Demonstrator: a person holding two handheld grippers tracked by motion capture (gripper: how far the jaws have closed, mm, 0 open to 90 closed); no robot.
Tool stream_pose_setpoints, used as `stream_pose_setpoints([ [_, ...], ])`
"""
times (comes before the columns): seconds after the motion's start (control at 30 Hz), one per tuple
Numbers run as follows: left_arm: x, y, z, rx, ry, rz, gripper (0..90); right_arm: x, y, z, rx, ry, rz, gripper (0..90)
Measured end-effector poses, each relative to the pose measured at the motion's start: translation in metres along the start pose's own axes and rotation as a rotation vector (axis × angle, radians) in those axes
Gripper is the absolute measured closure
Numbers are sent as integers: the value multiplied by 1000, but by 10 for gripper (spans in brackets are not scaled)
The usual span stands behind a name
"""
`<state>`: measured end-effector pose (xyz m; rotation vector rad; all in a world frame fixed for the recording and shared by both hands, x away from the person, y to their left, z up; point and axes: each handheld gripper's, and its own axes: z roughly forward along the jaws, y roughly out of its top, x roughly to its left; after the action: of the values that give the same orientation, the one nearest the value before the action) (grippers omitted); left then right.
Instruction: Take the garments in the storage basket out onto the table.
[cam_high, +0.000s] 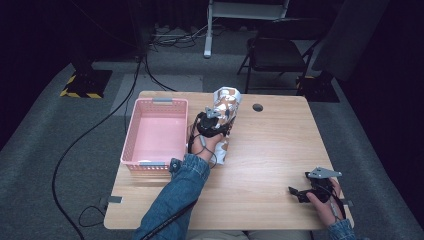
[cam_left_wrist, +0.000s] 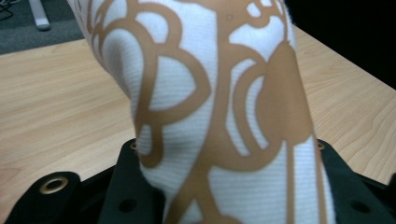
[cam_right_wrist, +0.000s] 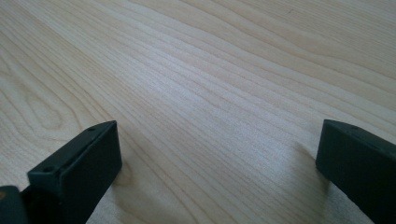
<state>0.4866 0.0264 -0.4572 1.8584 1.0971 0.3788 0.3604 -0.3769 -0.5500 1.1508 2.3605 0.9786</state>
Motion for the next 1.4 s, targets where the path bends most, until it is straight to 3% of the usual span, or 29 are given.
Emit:
stream_pose_setpoints([
  [0.67,10,-33,35,92,19,-42,578,0,0,0,0,2,-2,0],
  [0.93,12,-39,42,106,25,-53,575,0,0,0,0,2,-2,0],
  [1.4,6,-49,57,151,42,-19,554,0,0,0,0,2,-1,0],
])
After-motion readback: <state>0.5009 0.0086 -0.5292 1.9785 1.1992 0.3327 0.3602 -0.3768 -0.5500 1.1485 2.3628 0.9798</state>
